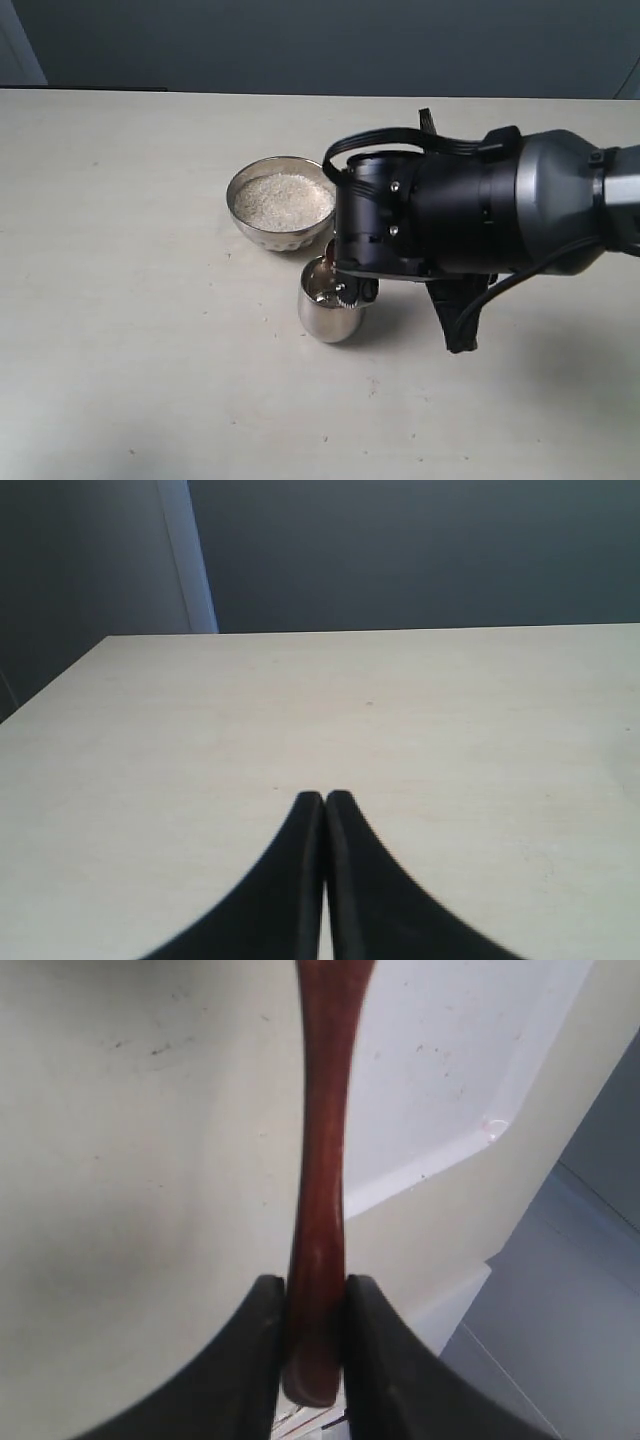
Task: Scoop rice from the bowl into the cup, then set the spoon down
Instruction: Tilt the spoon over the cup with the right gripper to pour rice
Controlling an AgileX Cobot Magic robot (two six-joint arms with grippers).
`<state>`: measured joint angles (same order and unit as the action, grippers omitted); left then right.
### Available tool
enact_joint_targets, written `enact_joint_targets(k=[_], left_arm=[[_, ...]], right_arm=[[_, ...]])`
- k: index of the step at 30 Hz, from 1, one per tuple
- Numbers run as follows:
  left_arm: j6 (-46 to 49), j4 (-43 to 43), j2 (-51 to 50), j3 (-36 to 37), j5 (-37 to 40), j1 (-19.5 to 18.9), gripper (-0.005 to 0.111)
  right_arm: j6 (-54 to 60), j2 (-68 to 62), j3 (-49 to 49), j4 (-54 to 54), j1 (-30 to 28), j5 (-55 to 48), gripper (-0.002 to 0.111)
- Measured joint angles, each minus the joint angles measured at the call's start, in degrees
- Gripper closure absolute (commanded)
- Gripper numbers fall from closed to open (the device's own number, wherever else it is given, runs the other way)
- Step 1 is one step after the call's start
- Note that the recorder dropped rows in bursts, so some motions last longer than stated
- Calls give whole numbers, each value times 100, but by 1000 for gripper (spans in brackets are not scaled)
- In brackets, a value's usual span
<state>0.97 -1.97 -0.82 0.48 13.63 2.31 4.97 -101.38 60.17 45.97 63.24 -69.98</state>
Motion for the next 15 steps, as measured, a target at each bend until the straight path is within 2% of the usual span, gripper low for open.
enact_joint_targets(k=[15], left_arm=[[0, 0, 0, 0, 0, 0, 106]], right_arm=[[-195, 0, -55, 797, 413, 9, 109]])
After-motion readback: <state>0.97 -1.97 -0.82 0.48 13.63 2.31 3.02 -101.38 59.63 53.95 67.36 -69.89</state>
